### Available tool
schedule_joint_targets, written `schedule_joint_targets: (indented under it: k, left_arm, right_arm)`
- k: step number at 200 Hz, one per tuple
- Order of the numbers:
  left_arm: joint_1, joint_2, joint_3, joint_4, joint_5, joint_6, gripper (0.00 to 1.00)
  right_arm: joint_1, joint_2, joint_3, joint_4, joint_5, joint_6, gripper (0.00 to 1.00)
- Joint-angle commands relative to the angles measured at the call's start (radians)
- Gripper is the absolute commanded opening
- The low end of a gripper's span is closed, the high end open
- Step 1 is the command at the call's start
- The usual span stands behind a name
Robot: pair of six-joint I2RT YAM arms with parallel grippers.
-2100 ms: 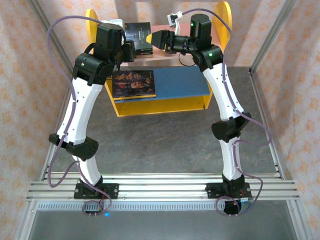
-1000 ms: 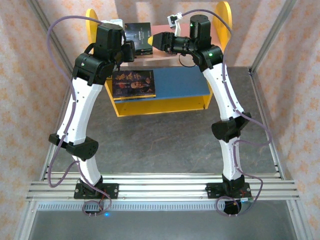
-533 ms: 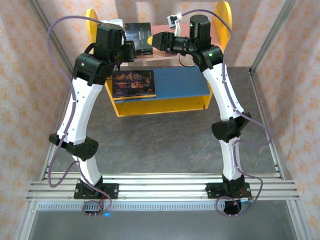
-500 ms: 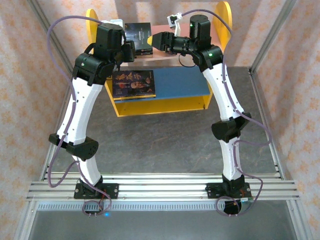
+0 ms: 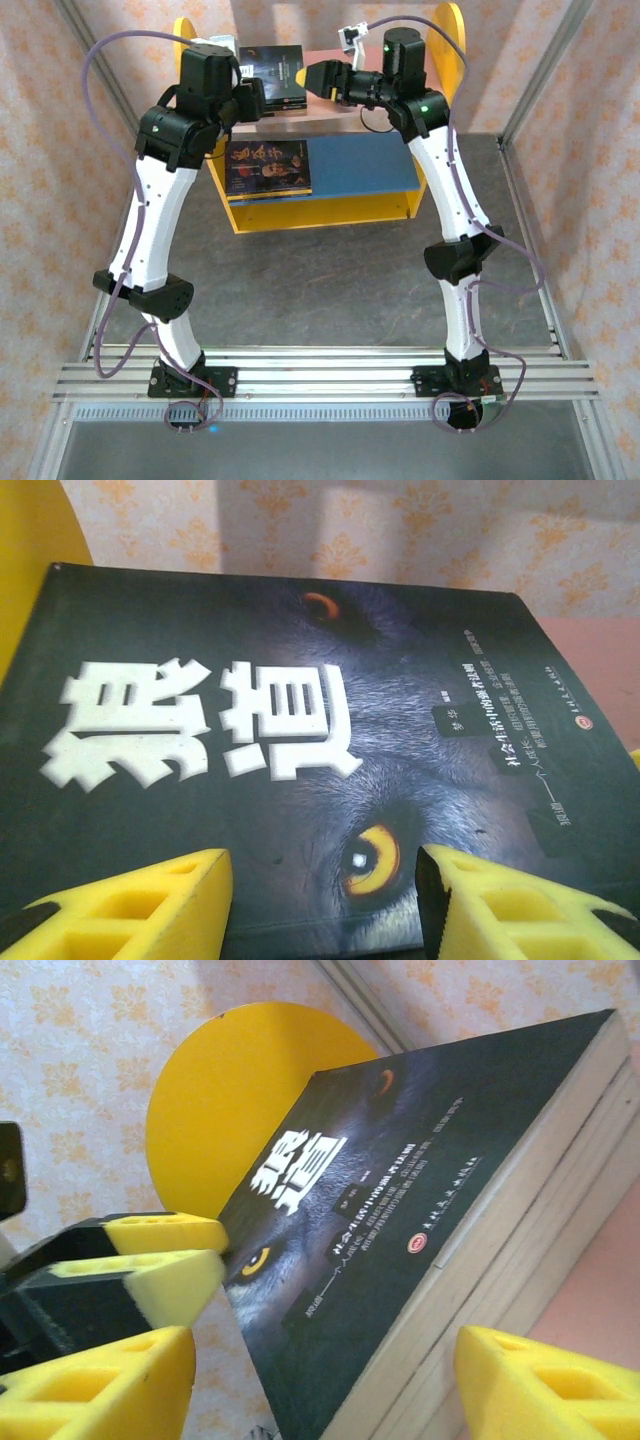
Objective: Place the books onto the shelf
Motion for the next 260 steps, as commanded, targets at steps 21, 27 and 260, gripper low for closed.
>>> schedule_joint_targets:
  k: [21, 27, 260]
  left_arm:
    - [0.002, -0.130, -0.055, 0.050, 0.019, 0.013, 0.55]
    - [0.001, -0.145, -0.070, 0.053, 0.019, 0.009, 0.55]
    - [-0.050, -0.986, -1.261, 0.187, -0.040, -0.079, 0.72]
  right_arm:
    - [-0.015, -0.075, -0.026, -0.140, 0.076, -0.075, 0.71]
    - [-0.017, -0.084, -0.026, -0.152, 0.081, -0.082, 0.71]
    - [0.009, -1.226, -1.650, 0.172, 0.499, -0.172, 0.99]
